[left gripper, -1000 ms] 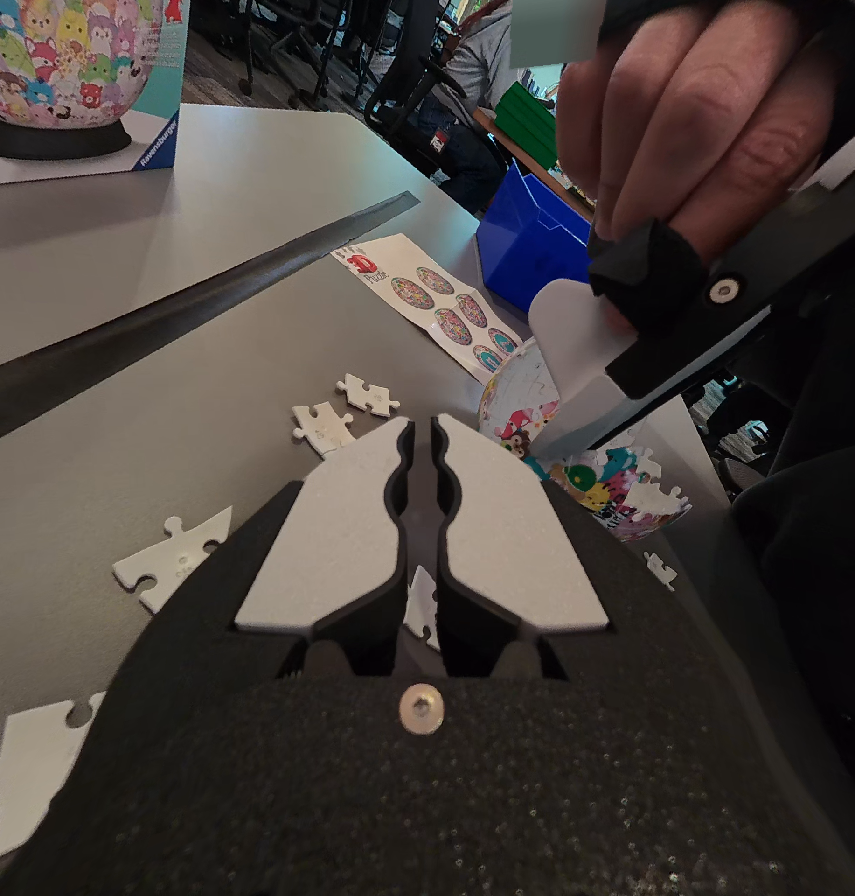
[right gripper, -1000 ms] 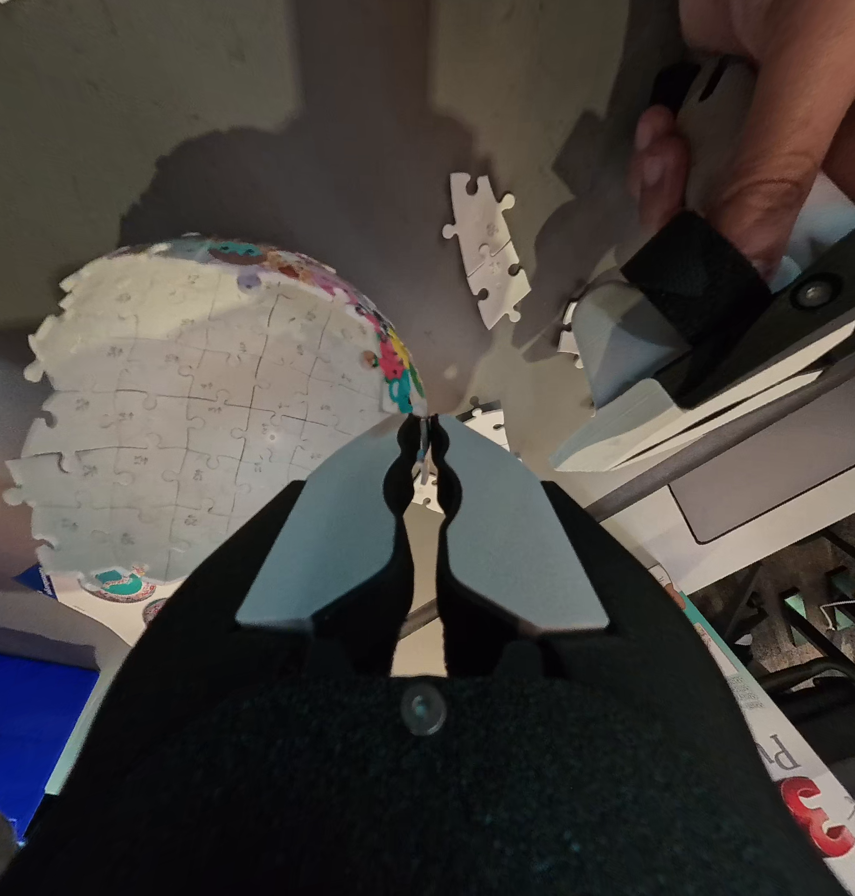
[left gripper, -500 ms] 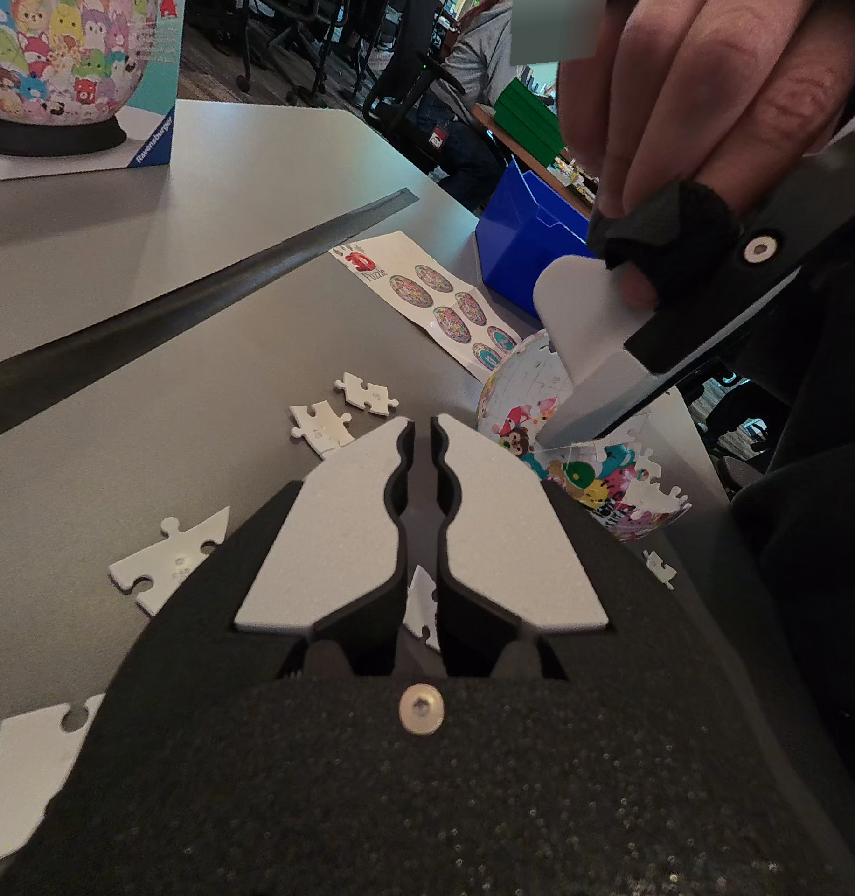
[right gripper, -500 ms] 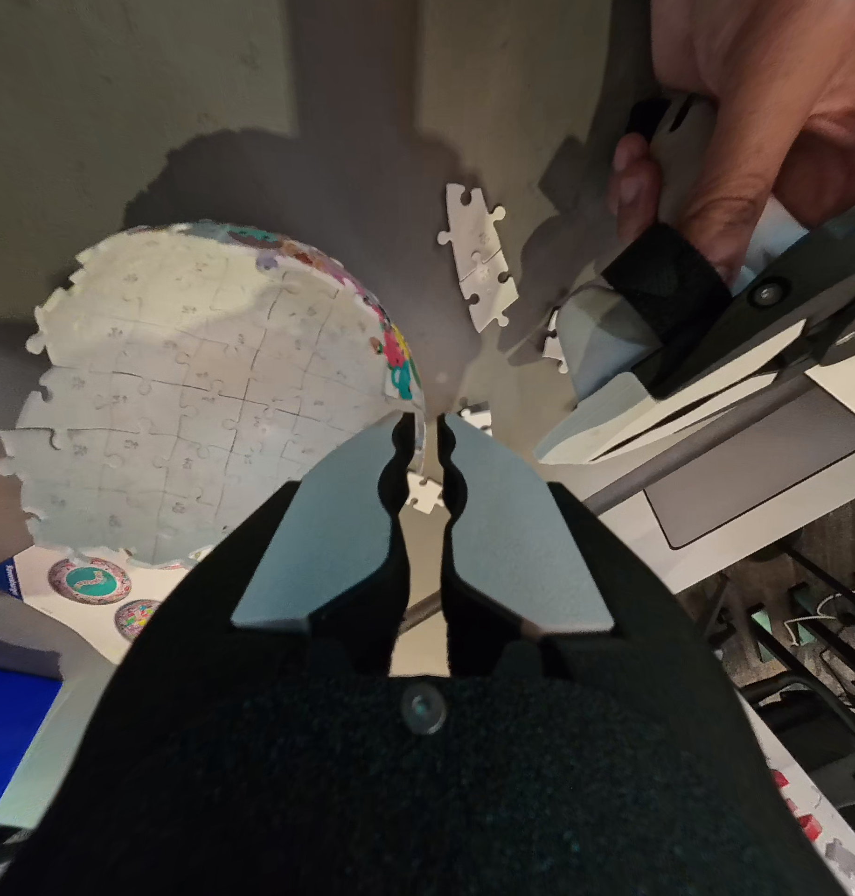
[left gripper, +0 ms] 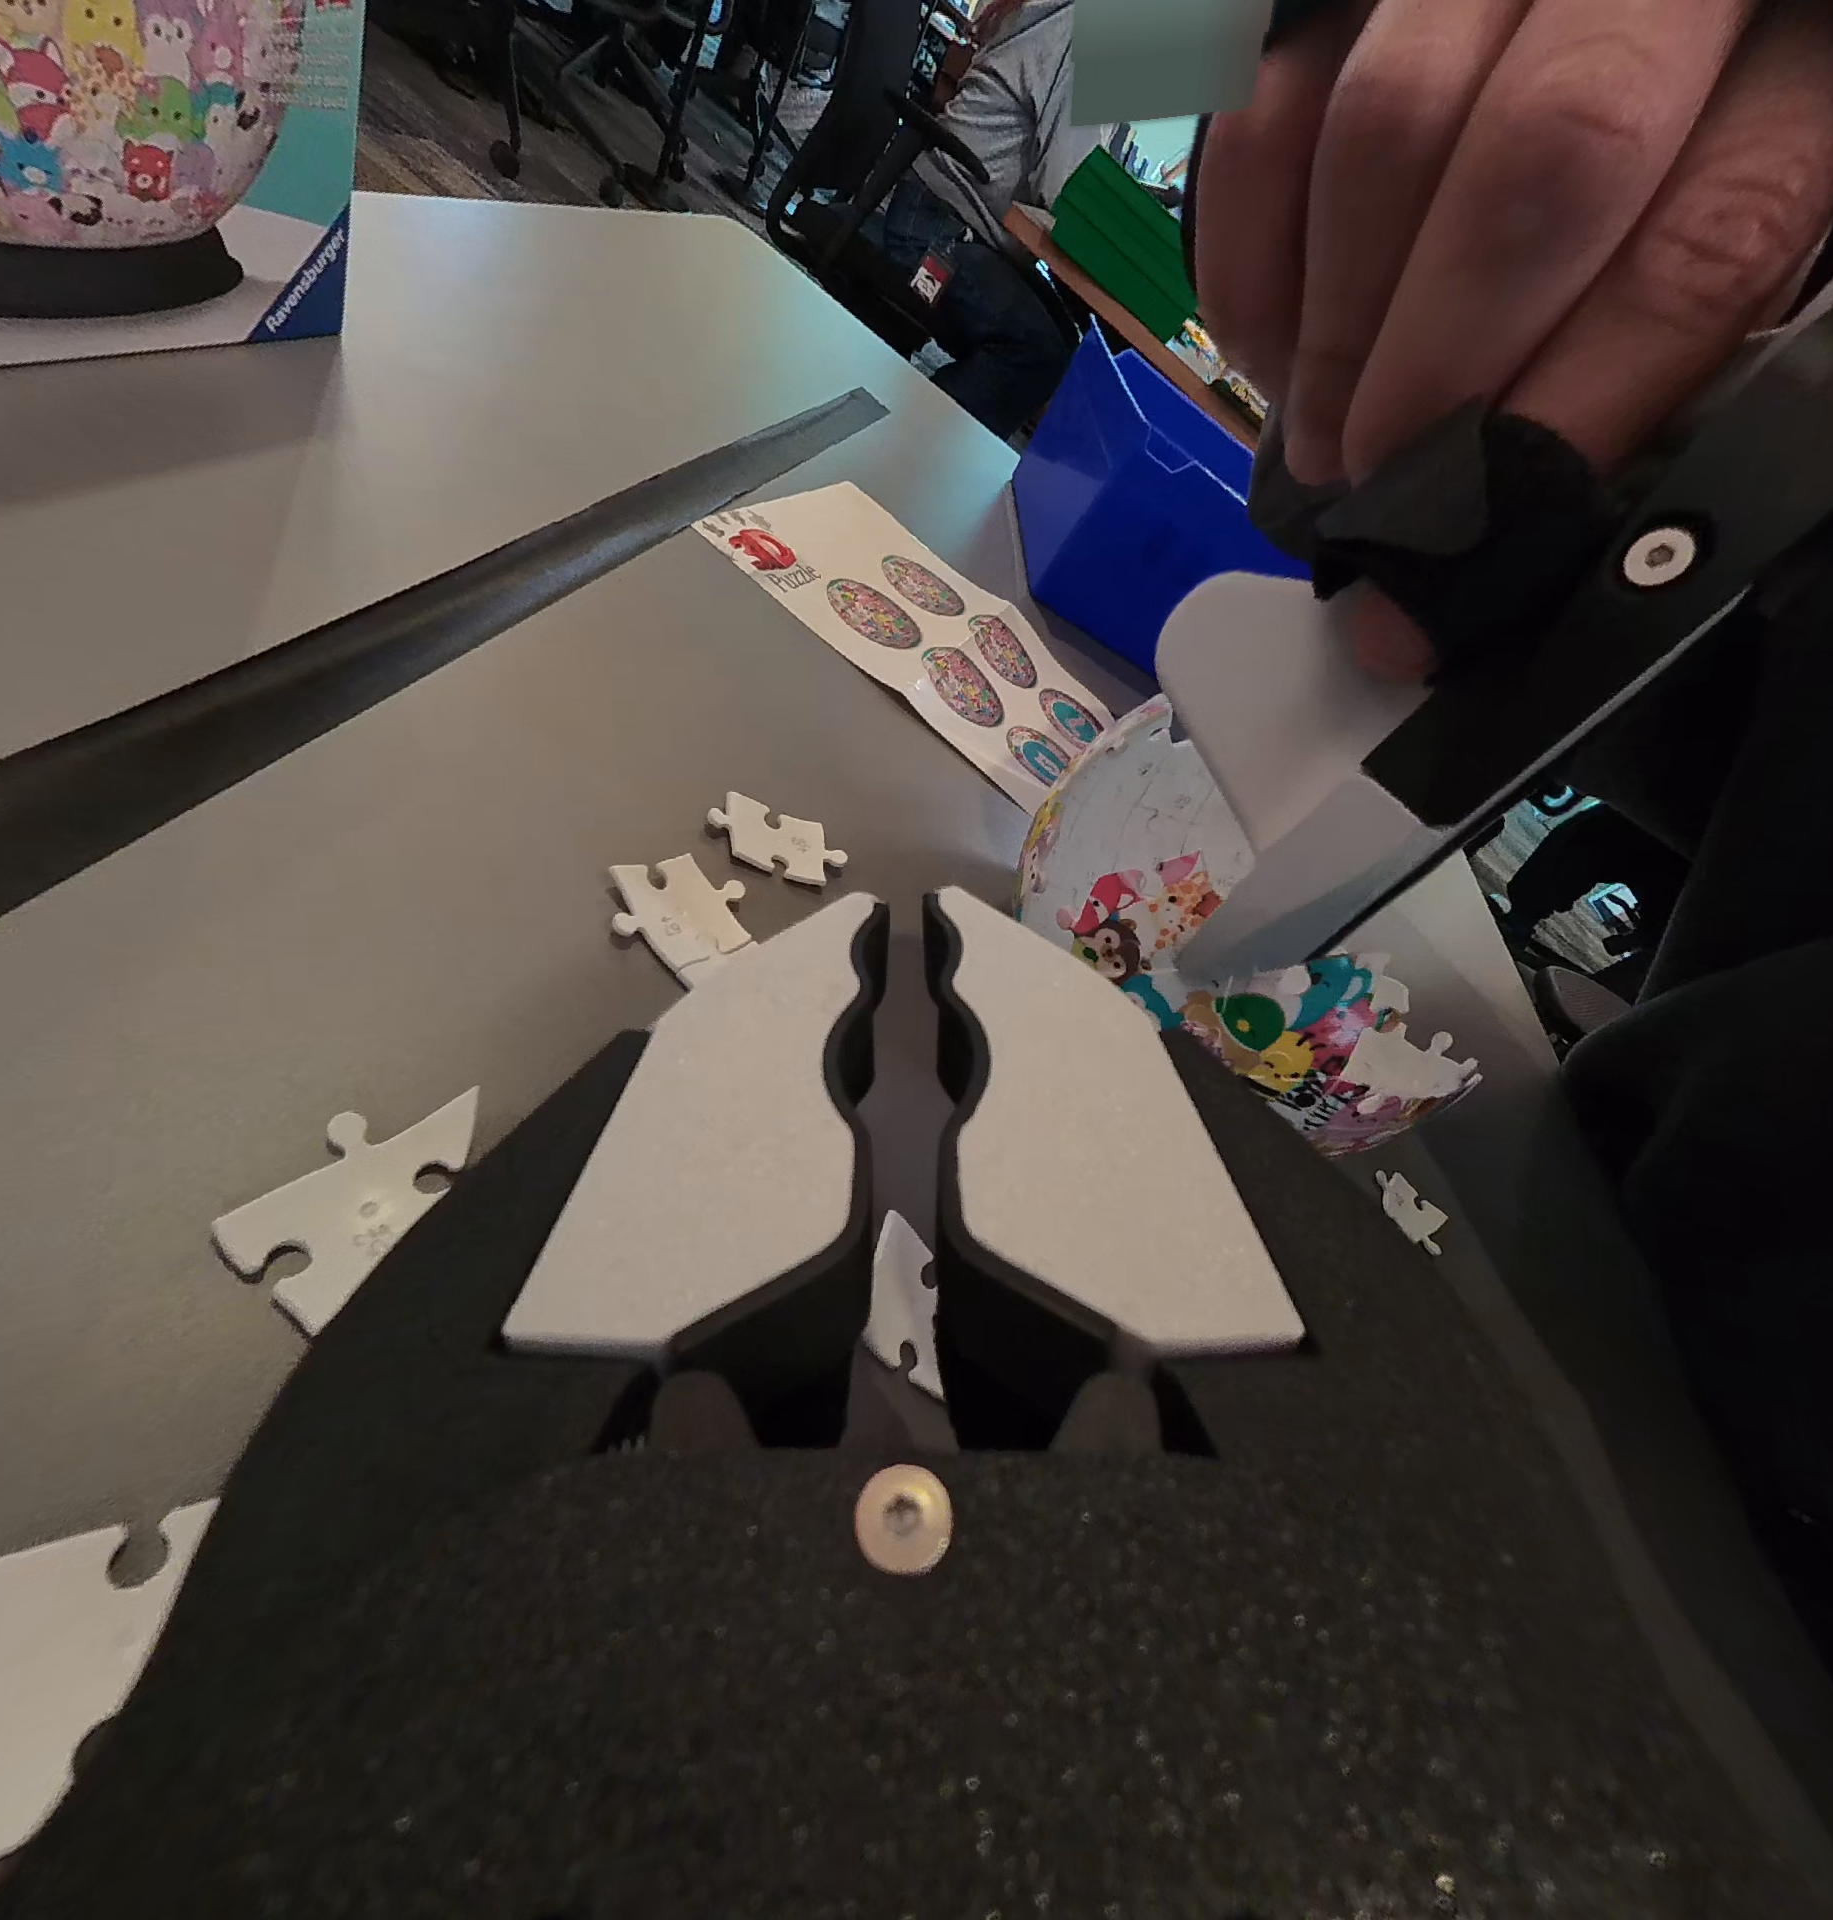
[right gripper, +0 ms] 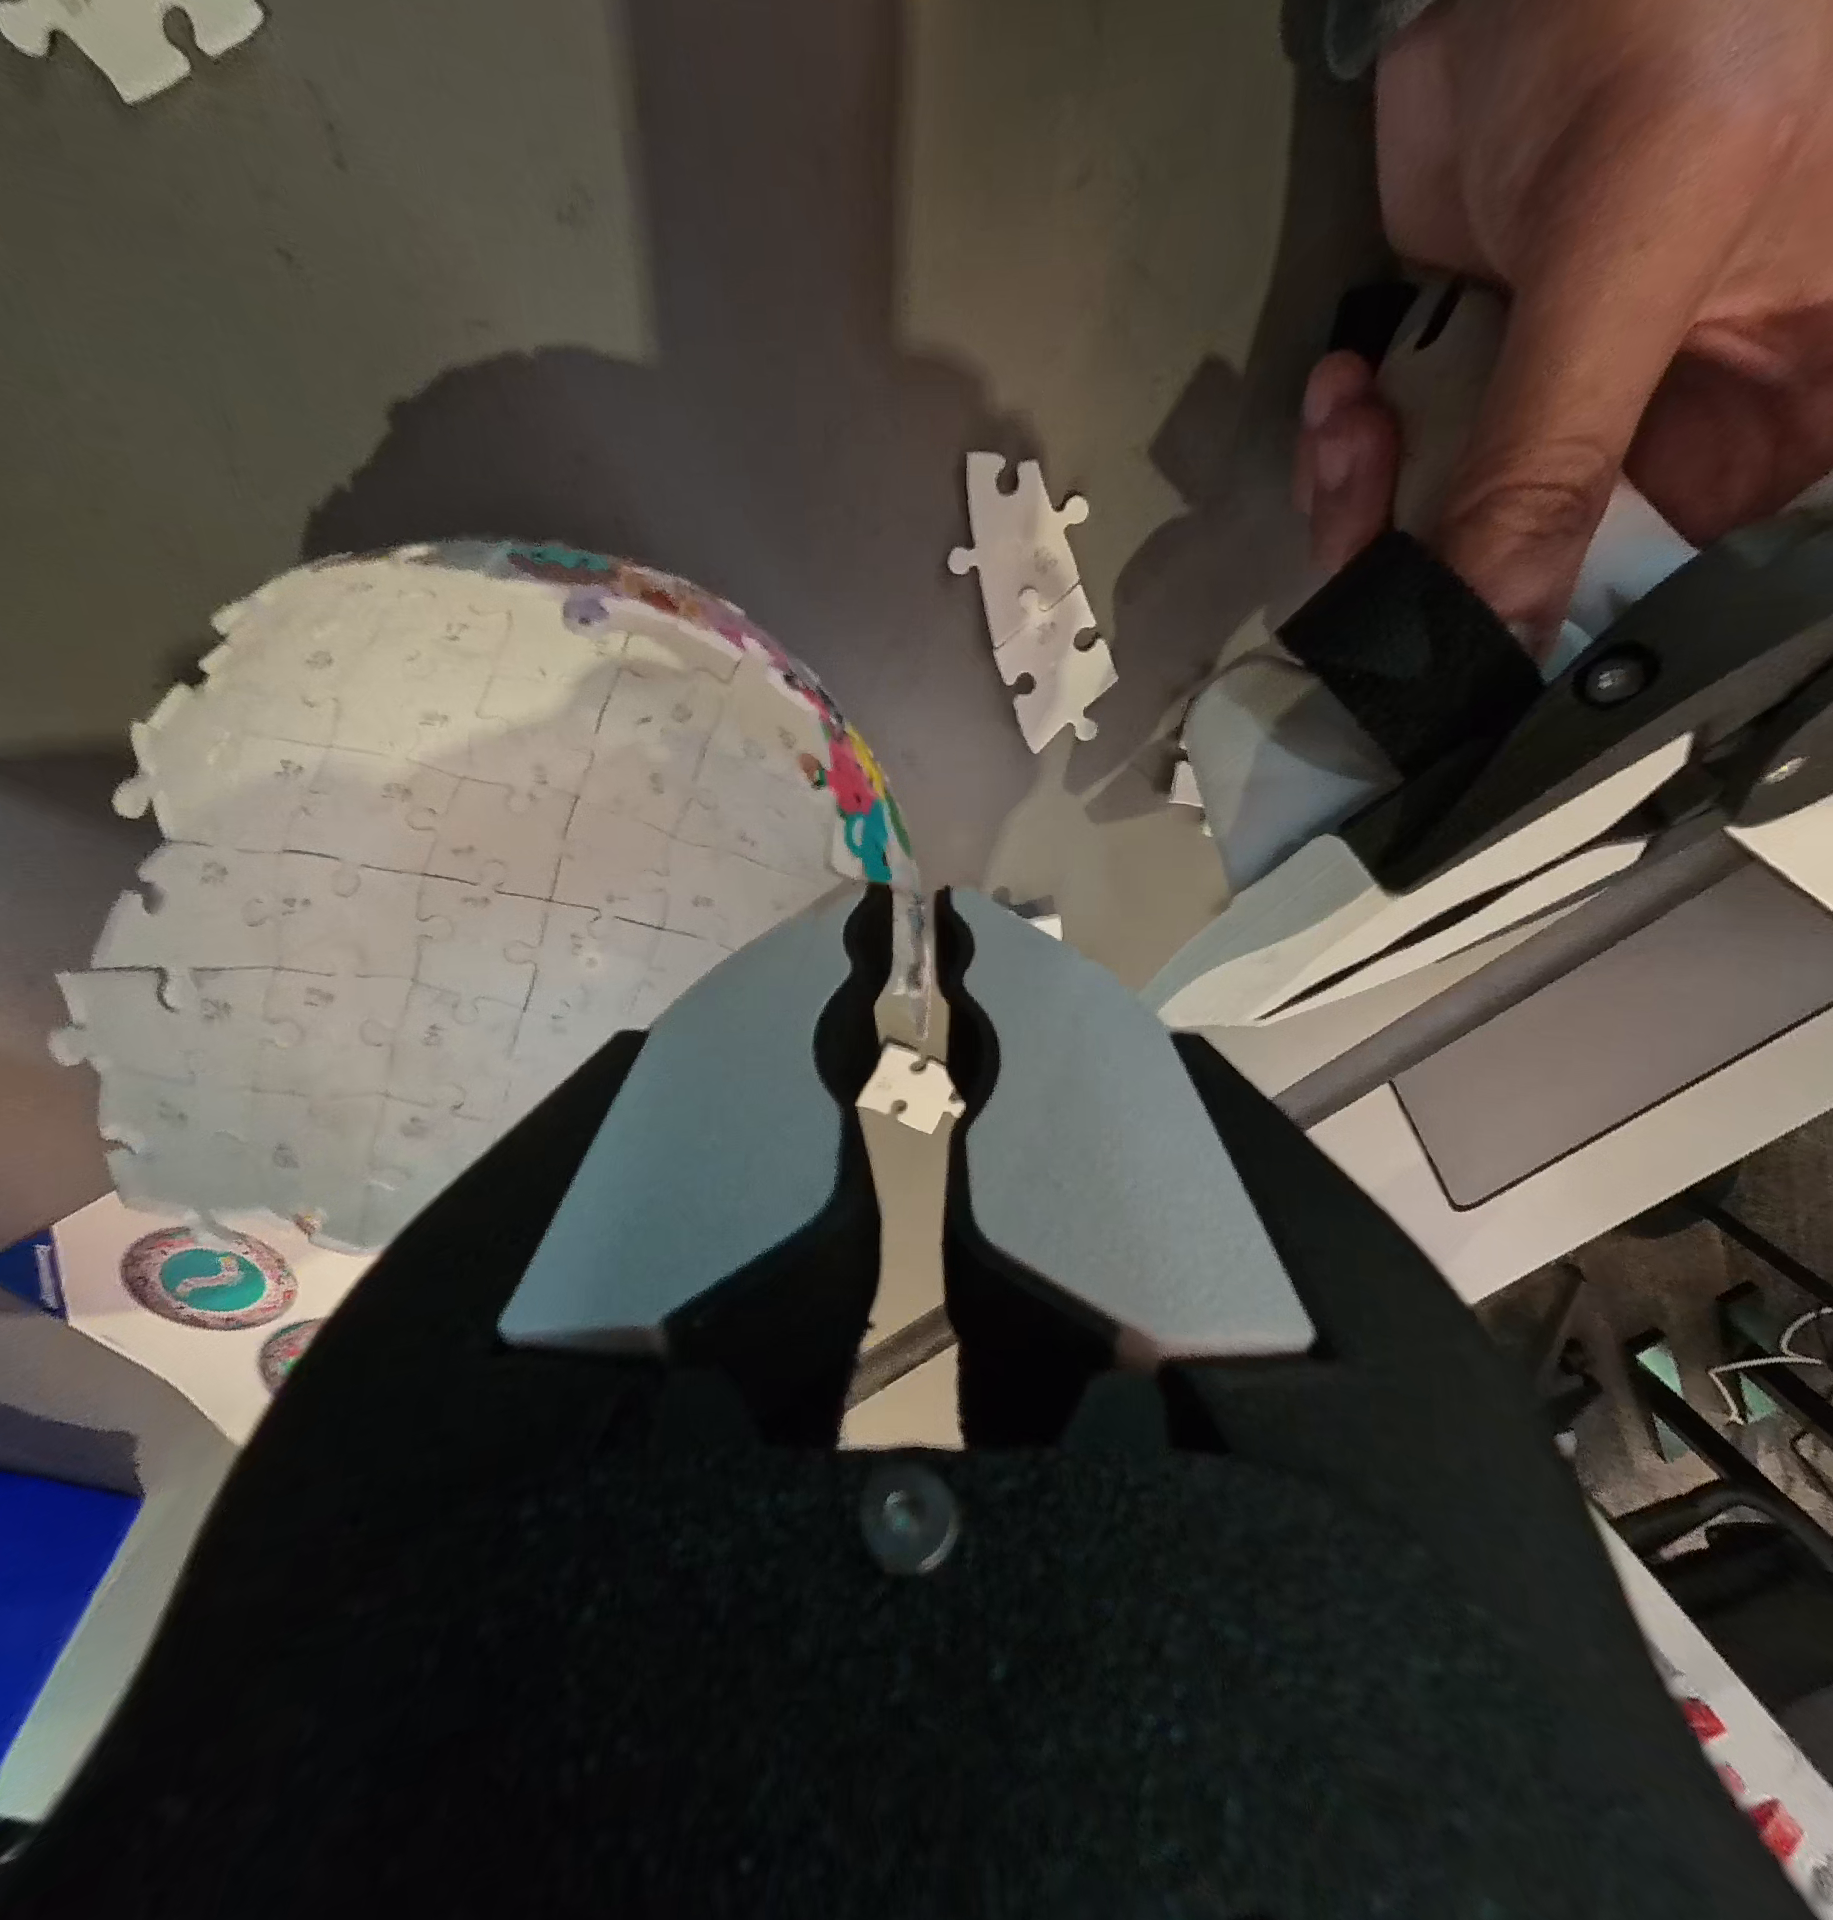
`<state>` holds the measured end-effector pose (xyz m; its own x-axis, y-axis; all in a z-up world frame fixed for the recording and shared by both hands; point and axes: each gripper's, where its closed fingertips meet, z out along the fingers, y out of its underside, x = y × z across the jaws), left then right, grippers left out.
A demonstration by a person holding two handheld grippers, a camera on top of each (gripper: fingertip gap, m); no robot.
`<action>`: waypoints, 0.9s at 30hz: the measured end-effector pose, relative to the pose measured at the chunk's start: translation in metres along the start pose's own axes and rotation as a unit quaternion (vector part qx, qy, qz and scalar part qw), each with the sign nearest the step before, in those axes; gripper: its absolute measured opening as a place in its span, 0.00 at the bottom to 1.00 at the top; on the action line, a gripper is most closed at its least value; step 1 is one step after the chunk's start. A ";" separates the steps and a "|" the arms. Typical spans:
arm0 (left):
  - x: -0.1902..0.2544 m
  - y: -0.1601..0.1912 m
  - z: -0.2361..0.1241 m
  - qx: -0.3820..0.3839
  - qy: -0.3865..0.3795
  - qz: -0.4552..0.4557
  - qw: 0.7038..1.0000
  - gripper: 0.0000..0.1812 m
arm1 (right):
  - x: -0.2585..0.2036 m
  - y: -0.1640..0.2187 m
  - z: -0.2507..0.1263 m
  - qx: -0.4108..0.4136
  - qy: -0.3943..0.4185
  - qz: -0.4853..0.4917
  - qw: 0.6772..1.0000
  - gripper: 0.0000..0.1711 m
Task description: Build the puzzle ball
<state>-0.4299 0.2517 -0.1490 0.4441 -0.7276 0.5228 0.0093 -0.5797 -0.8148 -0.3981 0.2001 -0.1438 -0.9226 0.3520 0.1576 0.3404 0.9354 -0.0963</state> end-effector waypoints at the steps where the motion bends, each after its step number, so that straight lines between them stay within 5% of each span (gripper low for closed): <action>1: 0.000 0.000 0.000 -0.001 -0.001 0.001 1.000 0.03 | 0.002 0.000 -0.001 -0.002 0.005 0.001 1.000 0.06; 5: 0.001 0.000 0.001 -0.001 0.001 0.000 1.000 0.03 | 0.003 0.006 -0.009 -0.004 0.015 0.015 1.000 0.13; 27: 0.009 0.009 0.008 -0.030 0.019 0.013 0.999 0.02 | 0.003 0.016 -0.008 0.003 0.056 0.054 0.997 0.02</action>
<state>-0.4188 0.2425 -0.1535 0.4092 -0.7558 0.5112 -0.0561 -0.5800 -0.8127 -0.3940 0.2164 -0.1374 -0.8547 0.4526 0.2543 0.4352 0.8917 -0.1244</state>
